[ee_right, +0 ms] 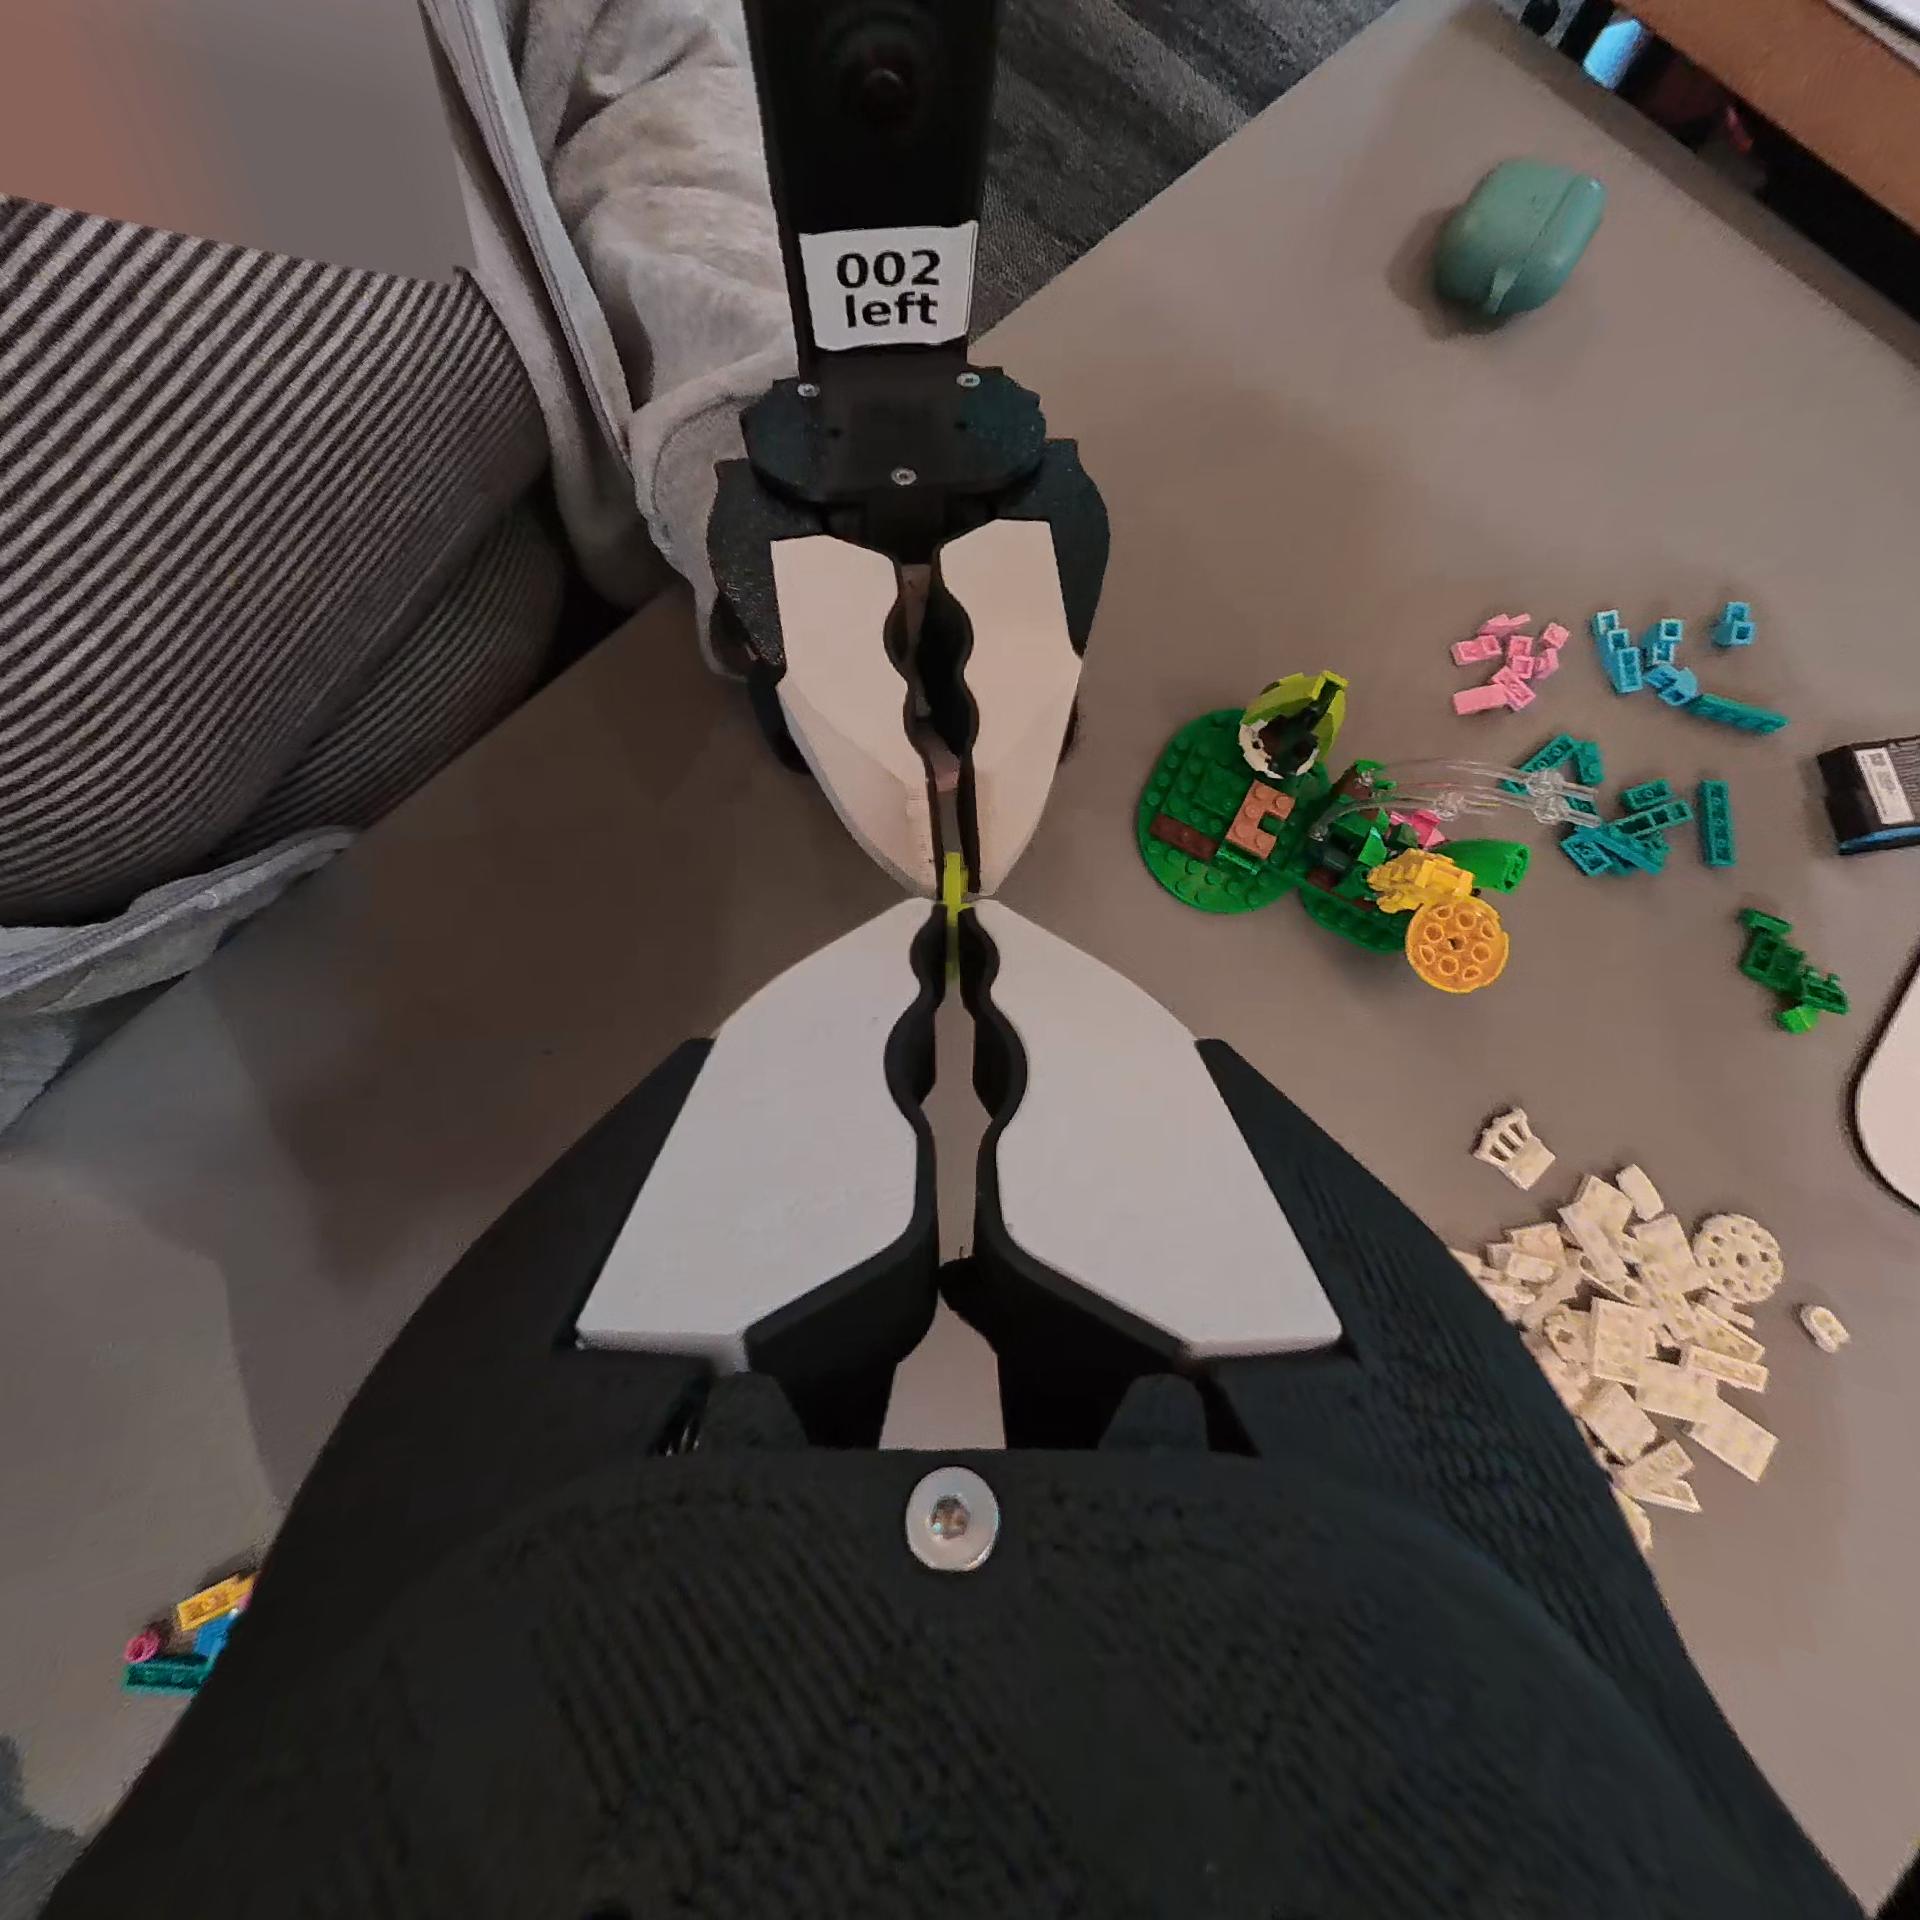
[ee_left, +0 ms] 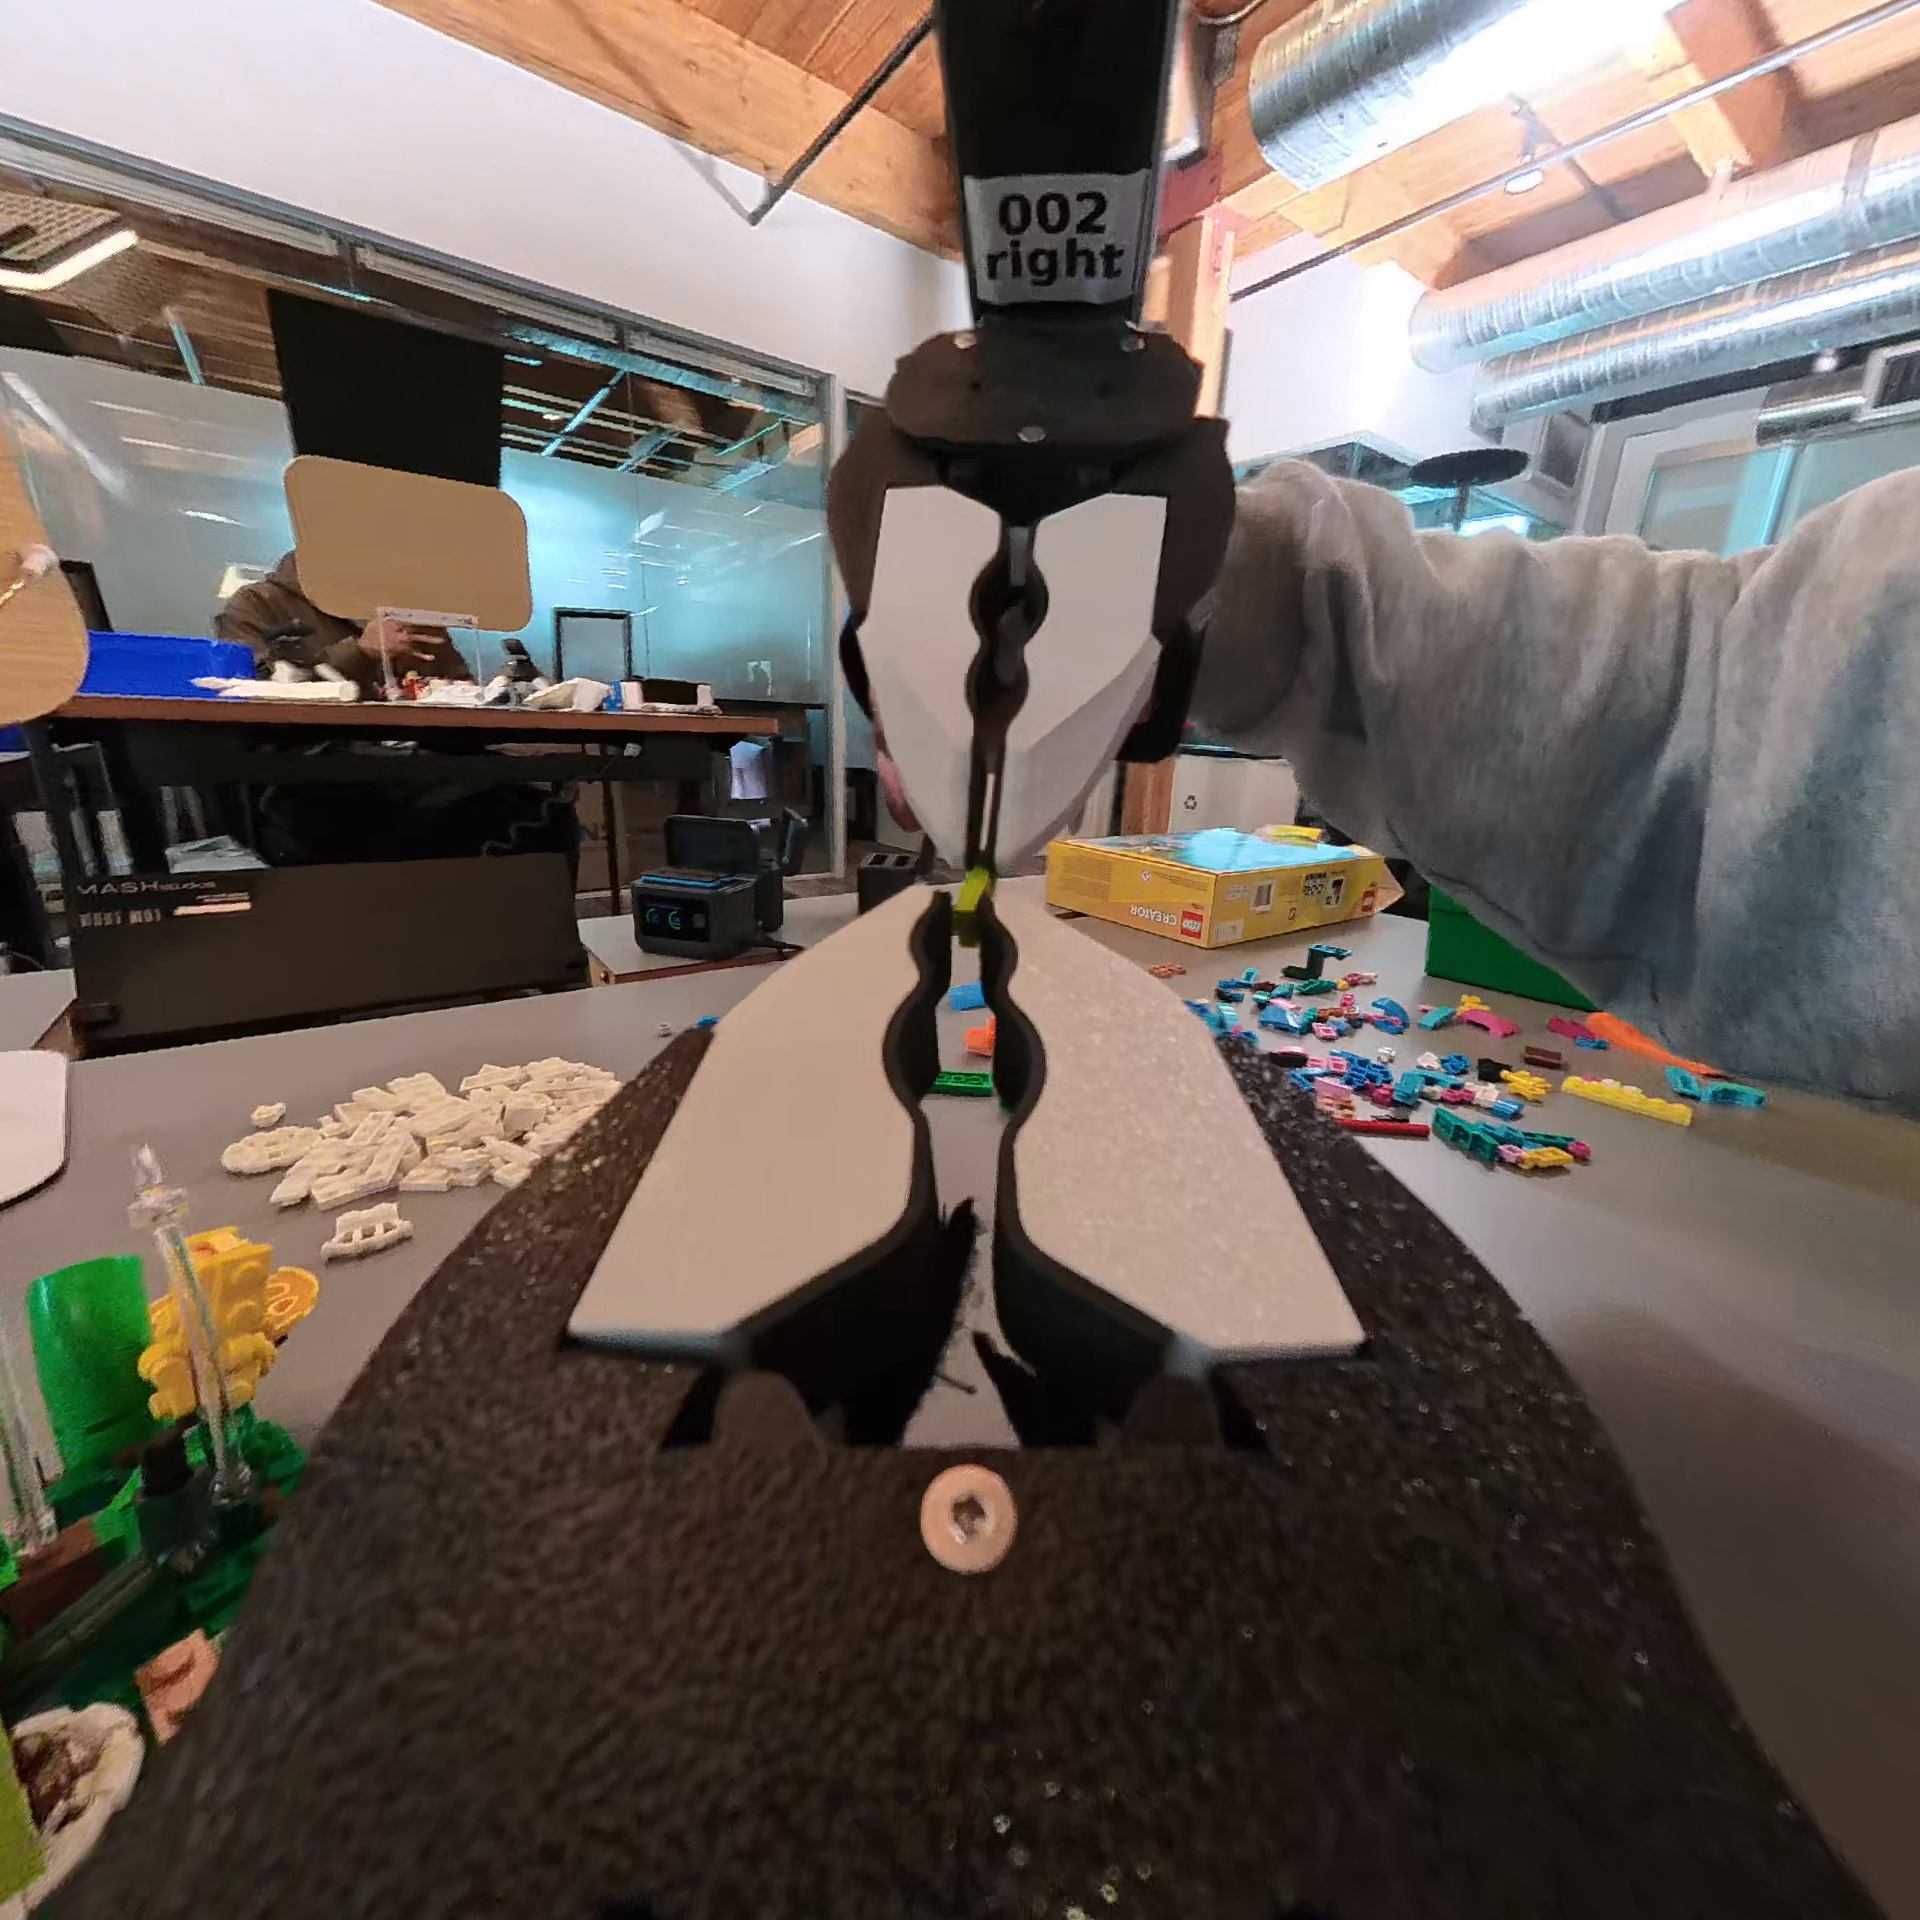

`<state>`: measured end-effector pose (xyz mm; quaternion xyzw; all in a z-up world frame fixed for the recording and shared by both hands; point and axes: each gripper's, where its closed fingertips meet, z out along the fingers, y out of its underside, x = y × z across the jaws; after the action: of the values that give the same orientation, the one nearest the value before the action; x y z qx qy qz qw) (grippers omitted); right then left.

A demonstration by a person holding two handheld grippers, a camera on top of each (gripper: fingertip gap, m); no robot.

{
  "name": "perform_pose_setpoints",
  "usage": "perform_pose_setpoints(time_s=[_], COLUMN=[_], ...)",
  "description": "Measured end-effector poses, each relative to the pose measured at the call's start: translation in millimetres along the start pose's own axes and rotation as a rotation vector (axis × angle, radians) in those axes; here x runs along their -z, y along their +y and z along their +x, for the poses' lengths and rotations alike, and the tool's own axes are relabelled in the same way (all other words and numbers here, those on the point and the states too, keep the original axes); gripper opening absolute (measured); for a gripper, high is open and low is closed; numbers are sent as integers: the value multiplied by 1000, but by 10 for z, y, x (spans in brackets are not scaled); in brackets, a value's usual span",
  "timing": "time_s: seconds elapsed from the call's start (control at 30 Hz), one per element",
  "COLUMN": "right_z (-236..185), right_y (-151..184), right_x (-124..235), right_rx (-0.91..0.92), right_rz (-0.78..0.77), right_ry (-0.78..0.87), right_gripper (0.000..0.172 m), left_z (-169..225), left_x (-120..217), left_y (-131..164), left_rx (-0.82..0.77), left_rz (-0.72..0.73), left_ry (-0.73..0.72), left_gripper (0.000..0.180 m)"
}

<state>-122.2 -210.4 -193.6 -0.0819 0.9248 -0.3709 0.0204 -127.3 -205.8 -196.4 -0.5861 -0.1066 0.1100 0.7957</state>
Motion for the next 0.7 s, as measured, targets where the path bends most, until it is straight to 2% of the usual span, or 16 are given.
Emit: perform_pose_setpoints(time_s=[0.07,0.13,0.23,0.3,0.37,0.43,0.47,0.53,0.63,0.7], right_z=[133,452,763,810,783,701,647,643,726,790], right_y=[88,423,1161,1451,1519,1409,1367,1441,1653,1719], right_x=[41,121,163,103,20,-82,-127,-145,-108,-106], right_rx=[-27,-70,-126,-147,-184,-256,-269,-253,-266,-292], right_rz=[-4,-106,-381,-464,-436,-330,-305,-357,-449,-441], right_ry=[56,223,395,420,402,350,320,346,429,467], right_gripper=[0,0,0,0,0,0,11,25,27,27], left_z=[-90,-148,-195,-231,-309,-337,-332,-310,-300,-289], left_x=[-10,-15,-11,0,42,94,106,89,73,68], left_y=[41,74,107,126,77,-35,-65,-41,-14,-6], left_rx=[1,7,-1,-11,-23,-27,-31,-27,-24,-19], left_rz=[-21,-48,-70,-85,-62,8,28,16,0,-2], left_ry=[-68,-103,-134,-157,-207,-227,-224,-209,-203,-194], left_gripper=[24,35,31,25,21,16,13,12,11,10])
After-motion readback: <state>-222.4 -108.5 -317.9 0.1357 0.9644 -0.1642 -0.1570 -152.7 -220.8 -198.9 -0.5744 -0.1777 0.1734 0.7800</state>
